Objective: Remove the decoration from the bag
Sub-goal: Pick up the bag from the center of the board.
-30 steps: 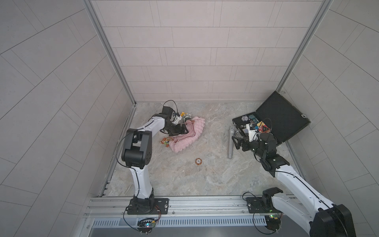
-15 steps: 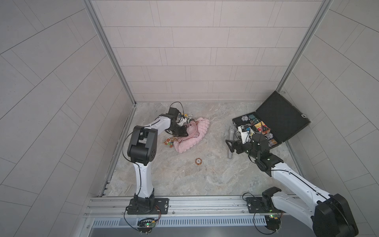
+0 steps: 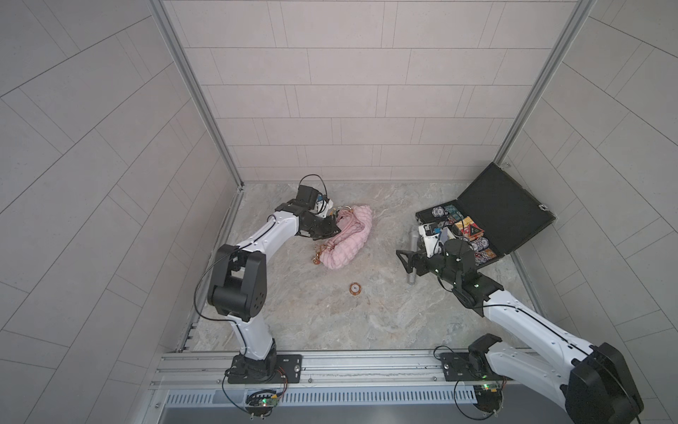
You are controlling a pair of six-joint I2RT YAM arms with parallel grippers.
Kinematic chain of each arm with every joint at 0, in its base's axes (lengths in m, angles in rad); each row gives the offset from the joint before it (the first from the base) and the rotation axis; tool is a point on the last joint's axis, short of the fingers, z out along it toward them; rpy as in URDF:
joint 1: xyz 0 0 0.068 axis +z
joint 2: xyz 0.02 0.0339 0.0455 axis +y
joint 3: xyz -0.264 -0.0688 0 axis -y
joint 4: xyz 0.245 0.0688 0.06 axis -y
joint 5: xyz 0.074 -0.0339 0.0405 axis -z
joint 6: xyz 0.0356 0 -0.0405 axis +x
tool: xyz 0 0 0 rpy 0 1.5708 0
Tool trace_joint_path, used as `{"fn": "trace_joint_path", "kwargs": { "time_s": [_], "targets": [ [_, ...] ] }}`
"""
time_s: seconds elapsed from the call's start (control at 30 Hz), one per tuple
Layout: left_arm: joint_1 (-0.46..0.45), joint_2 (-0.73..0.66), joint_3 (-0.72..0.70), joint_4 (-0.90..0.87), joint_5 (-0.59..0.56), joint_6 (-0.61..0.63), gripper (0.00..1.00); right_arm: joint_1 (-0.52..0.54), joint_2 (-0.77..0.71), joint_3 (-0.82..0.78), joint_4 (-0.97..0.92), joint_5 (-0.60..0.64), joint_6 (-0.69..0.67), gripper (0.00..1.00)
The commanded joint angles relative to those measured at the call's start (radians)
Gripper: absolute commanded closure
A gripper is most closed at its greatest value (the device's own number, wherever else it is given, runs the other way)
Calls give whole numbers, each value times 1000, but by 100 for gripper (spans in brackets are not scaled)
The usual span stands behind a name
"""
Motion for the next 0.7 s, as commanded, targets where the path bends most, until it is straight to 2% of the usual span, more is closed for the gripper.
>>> {"fn": "trace_joint_path", "kwargs": {
  "time_s": [0.0,0.1,0.33,0.47,0.6,0.67],
  "targets": [
    [-23,-73,-71,129,44,-233,100,70,8,58,5,43,0,8],
    [-50,-115,-94,175,10,-356,100,147,26,120,-19,90,-70,9],
    [-109,-166,-114,210,-67,-593,100,363,135,303,-174,218,-383,11],
    [-128,-188,-136,228,-103,-653,100,450,219,371,-216,296,-457,13],
    [-139,-200,-133,241,-105,-673,100,468,313,436,-262,463,-455,19],
    [-148,-208,-134,240,-112,-678,100,467,345,463,-258,492,-472,19]
  ]
}}
